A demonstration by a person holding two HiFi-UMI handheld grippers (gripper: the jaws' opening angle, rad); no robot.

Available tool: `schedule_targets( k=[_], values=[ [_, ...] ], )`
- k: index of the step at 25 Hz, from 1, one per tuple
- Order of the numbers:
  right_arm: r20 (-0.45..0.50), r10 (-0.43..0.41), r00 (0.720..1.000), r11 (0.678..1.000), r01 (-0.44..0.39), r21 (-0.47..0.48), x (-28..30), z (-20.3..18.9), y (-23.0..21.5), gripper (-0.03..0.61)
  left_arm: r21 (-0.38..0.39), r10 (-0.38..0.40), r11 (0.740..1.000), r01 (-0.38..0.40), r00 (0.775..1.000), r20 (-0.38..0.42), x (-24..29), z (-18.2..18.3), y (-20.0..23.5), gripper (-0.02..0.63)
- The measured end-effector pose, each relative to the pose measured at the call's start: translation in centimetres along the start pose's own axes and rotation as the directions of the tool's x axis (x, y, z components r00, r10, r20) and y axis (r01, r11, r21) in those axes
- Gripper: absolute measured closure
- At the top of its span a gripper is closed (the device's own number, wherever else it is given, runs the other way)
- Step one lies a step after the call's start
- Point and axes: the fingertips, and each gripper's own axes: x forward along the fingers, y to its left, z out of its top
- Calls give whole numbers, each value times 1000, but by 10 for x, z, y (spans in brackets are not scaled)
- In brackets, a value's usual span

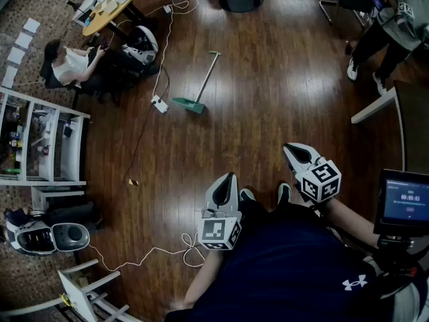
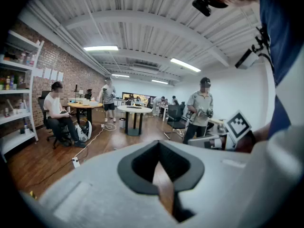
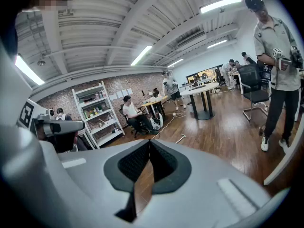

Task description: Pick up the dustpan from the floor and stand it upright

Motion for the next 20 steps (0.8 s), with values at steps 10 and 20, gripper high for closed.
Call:
schedule_targets(
  k=[10, 20],
  values=[
    [-17, -57, 998, 998, 56, -32, 106, 43, 3, 568, -35, -48, 998, 50, 997, 65, 60, 30, 110, 611],
    [1, -89, 996, 984, 88, -155, 206, 140, 14, 568, -105, -53, 992, 63, 994, 93, 118, 84, 212, 609]
  ],
)
